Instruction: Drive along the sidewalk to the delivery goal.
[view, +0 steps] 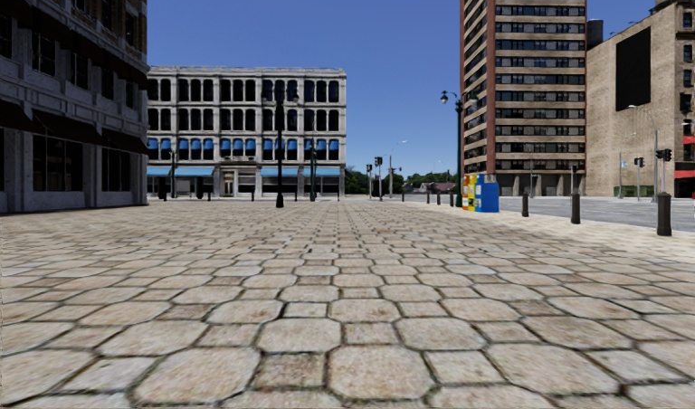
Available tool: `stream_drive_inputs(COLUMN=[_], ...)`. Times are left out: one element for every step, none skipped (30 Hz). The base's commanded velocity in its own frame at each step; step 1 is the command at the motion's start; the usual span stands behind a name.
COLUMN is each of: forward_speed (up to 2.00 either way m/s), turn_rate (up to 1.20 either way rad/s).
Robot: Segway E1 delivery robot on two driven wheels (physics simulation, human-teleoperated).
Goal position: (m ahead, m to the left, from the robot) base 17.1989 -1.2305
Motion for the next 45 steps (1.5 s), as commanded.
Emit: stream_drive_inputs(forward_speed=[2.0, 2.0, 2.0, 2.0, 2.0, 2.0, 2.0, 2.0, 2.0, 2.0, 2.0, 2.0, 2.0, 2.0, 2.0, 2.0, 2.0, 2.0, 2.0, 2.0, 2.0, 2.0, 2.0, 2.0, 2.0, 2.0, 2.0, 2.0, 2.0, 2.0, 2.0, 2.0, 2.0, 2.0, 2.0, 2.0, 2.0, 2.0, 2.0, 2.0, 2.0, 2.0, 2.0, 2.0, 2.0], turn_rate=[-0.23, -0.23, -0.24, -0.24, -0.24, -0.24, -0.24, -0.24, -0.24, -0.24, -0.24, -0.24, -0.24, -0.24, -0.24, -0.24, -0.24, -0.24, -0.24, -0.24, -0.24, -0.24, -0.24, -0.24, -0.24, -0.24, -0.24, -0.24, -0.24, -0.24, -0.23, -0.02, -0.02, 0.0, 0.0, 0.0, 0.0, 0.0, 0.0, 0.0, 0.0, 0.0, 0.0, 0.0, 0.0])
